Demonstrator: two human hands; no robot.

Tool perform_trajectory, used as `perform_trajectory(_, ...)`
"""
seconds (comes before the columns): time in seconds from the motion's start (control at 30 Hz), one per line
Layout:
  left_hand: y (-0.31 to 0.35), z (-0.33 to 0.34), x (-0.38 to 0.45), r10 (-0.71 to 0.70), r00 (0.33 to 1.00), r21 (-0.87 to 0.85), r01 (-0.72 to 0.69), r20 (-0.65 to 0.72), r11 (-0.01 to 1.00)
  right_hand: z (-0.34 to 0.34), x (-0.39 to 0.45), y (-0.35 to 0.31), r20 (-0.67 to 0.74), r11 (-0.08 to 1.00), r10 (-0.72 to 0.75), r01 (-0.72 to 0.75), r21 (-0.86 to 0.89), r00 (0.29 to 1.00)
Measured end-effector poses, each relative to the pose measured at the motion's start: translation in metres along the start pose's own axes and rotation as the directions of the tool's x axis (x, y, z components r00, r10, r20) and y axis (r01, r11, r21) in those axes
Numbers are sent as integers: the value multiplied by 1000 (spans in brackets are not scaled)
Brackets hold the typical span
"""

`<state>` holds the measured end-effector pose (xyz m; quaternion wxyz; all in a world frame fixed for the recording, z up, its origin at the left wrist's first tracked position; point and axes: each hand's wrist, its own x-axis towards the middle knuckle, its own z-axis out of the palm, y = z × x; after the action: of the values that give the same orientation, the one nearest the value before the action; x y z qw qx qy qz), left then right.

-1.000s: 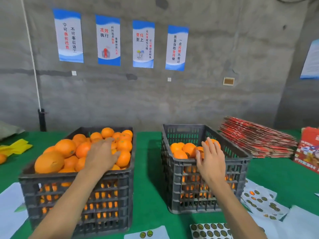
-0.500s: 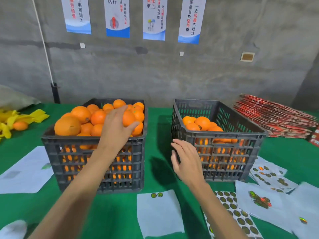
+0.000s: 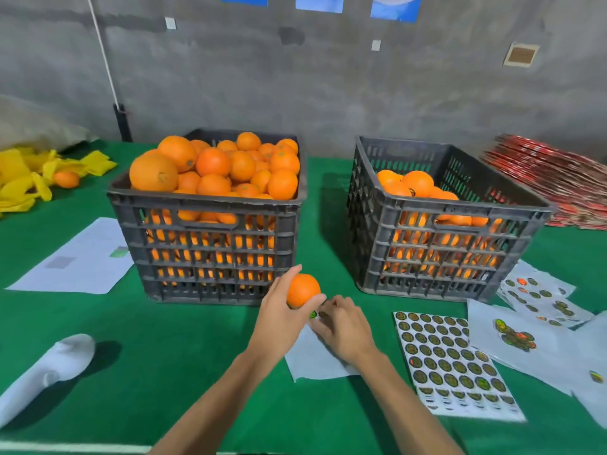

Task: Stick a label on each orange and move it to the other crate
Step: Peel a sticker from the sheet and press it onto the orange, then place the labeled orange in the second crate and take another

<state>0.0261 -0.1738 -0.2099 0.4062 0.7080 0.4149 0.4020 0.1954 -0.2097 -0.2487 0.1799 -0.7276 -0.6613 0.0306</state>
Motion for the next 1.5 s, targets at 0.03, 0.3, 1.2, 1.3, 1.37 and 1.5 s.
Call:
perform_trajectory(0.03,-10,4,-1,-76,997,-45,76,2,996,1,0,-1,12,1000,-2,1,8,1000)
perform_trajectory(0.3,-47,18,-10,-280,955,-273,245,-94,930,3,12,0,41,998,-53,55,-42,998)
perform_trajectory(1.2,-46,17,-15,-339,935,-340,286,-106,896,2,23,9,87,985,-165,160,61,982)
perform_trajectory(1.3,-44,16,-15,-336,936,-330,286,-106,900,3,22,12,108,981,-165,152,118,980)
perform_trajectory(1.37,-43,17,-15,-336,936,-324,288,-102,901,3,22,13,99,977,-179,165,139,979)
perform_trajectory(1.5,-43,16,-17,-332,939,-319,288,-90,903,5,19,11,91,969,-213,198,149,973)
